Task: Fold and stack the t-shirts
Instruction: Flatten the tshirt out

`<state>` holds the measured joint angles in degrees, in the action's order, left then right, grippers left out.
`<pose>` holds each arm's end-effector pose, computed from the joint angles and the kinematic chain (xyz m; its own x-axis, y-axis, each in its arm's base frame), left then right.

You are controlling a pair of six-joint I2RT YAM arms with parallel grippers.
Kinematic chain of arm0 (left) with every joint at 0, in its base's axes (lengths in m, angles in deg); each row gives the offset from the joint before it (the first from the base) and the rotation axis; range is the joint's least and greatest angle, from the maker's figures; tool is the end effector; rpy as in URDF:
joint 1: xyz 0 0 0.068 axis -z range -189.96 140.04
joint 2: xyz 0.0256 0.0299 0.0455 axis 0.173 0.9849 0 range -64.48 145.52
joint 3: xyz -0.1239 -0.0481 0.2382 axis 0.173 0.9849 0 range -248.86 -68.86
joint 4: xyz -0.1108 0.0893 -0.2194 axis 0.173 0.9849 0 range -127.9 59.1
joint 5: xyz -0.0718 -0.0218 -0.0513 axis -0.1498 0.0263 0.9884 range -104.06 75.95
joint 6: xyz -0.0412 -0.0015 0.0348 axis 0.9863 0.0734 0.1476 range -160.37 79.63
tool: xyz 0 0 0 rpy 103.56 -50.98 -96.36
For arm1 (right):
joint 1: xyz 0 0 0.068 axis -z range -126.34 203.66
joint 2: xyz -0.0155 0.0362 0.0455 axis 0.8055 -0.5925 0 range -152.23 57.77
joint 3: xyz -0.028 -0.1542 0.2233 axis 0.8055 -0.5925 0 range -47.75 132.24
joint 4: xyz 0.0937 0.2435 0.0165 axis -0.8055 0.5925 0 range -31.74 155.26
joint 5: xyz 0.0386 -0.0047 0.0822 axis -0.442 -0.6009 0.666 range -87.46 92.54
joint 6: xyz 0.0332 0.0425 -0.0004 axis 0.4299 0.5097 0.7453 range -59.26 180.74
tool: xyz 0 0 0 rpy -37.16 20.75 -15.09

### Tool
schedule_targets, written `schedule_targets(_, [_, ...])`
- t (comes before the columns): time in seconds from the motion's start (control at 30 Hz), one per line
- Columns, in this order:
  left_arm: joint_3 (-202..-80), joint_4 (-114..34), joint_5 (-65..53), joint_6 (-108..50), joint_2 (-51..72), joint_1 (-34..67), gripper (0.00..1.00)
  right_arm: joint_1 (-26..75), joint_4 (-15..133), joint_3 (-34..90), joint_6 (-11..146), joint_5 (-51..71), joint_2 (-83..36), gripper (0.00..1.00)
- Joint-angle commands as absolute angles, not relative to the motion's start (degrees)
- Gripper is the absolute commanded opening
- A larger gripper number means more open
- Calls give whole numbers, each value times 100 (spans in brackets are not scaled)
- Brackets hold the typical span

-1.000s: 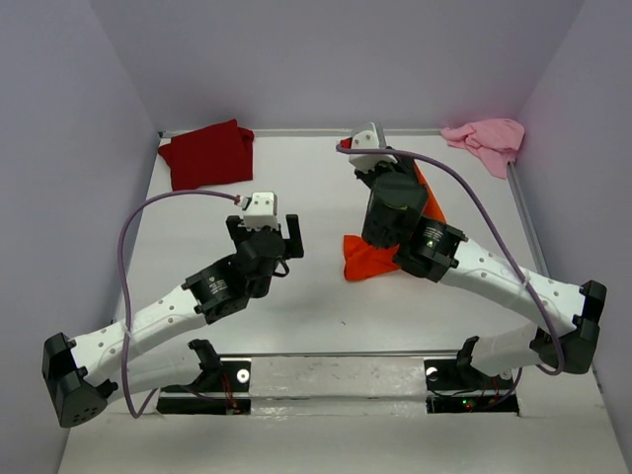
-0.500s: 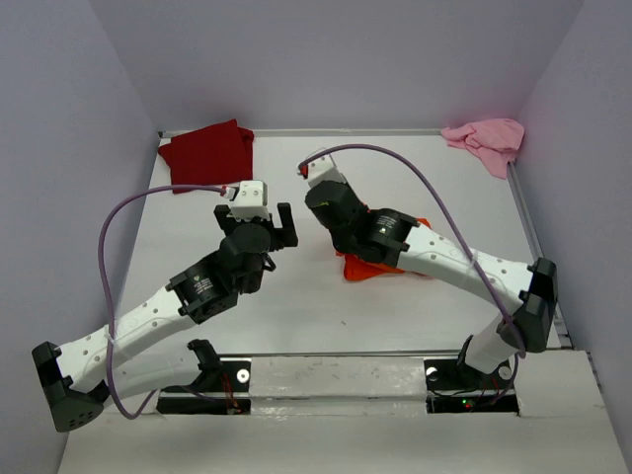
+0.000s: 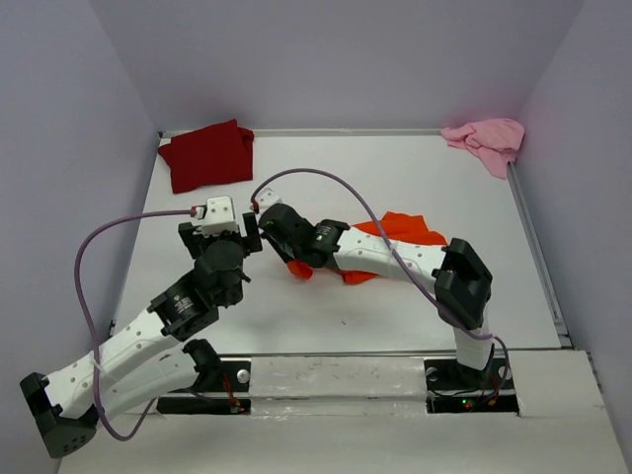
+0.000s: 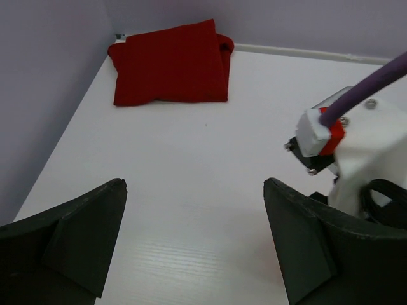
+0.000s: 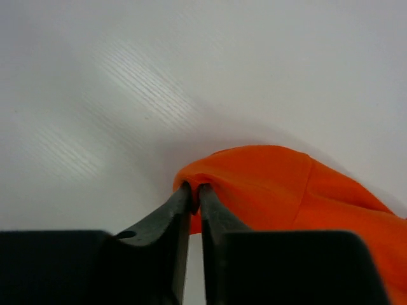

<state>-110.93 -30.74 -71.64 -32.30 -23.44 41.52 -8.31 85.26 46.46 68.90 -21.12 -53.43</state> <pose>0.1215 -0.1044 0.3412 -0.0514 -0.0562 -0.9971 -0.1116 0.9925 -0.0502 0.2212 0.3852 0.2714 -0.4185 -0.5096 -0.7518 -0.6198 0.7653 -0.1738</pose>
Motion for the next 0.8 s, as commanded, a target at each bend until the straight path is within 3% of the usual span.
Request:
schedule_targets(0.0, [-10904, -4317, -6890, -3457, -2730, 4304, 99, -760, 8445, 4998, 6918, -1426, -5684, 30])
schedule_targets(0.07, [-10816, -4353, -6890, -3475, -2652, 4260, 99, -812, 8445, 4954, 6882, -1364, -5640, 50])
schedule_targets(0.13, [-10789, -4309, -6812, -3440, -2538, 4207, 99, -813, 8454, 4780, 6908, -1355, -5465, 63])
schedule_targets(0.27, [-10824, -4221, -6539, -3255, -2265, 4032, 99, -813, 8480, 4278, 6961, -1381, -5070, 70])
schedule_targets(0.53, [-10806, -4239, -6038, -3185, -2265, 3627, 99, -865, 8560, 3232, 7277, -1337, -4480, 70])
schedule_targets(0.77, [-10815, -4133, -5958, -3150, -2133, 3583, 99, -1041, 8524, 3468, 7146, -1171, -4840, 65])
